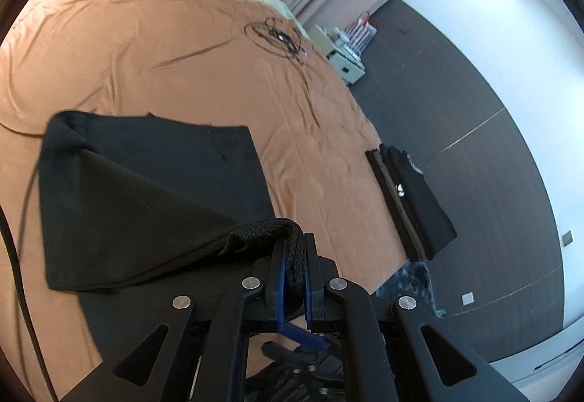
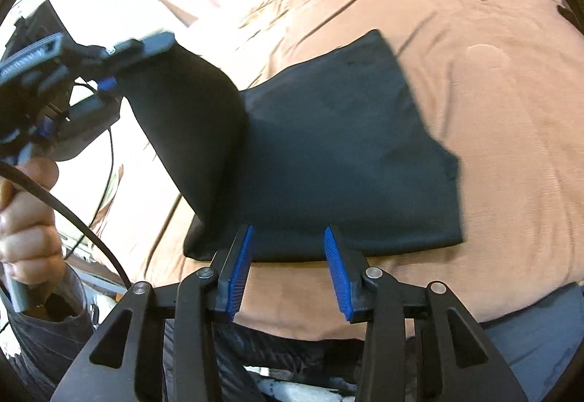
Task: Fold small clothes
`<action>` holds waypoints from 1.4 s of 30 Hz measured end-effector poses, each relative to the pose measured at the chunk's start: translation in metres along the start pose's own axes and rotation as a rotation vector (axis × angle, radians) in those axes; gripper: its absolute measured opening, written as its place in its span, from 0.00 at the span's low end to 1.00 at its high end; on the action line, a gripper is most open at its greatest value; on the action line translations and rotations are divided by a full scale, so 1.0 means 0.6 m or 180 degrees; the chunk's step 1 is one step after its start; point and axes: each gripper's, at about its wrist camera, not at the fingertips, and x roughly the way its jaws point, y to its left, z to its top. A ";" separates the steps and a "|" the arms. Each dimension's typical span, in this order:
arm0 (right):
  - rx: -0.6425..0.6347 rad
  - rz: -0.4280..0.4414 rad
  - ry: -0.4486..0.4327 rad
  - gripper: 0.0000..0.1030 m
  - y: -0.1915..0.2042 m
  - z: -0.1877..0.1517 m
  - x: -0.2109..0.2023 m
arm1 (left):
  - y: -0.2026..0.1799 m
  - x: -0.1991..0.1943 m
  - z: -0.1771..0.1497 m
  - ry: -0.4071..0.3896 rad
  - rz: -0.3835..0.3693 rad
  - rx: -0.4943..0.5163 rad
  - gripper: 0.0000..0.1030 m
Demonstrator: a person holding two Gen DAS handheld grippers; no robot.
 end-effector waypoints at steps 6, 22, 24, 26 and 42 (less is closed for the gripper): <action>0.0113 -0.0101 -0.0028 0.37 -0.029 -0.004 -0.032 | -0.013 0.053 -0.012 0.0197 -0.0013 0.0034 0.09; -0.0773 -0.0780 0.0335 0.37 0.030 0.065 0.025 | 0.145 -0.025 -0.057 0.0086 0.0490 -0.0408 0.59; -0.0967 -0.0882 0.0427 0.37 0.044 0.074 0.039 | 0.170 -0.037 -0.072 0.0070 0.0607 -0.0498 0.59; -0.1194 -0.1084 0.0565 0.37 0.055 0.081 0.057 | 0.191 -0.044 -0.085 0.0084 0.0661 -0.0579 0.59; -0.2006 -0.1222 0.1049 0.36 0.092 0.114 0.156 | 0.239 -0.003 -0.156 0.0417 0.0878 -0.0696 0.48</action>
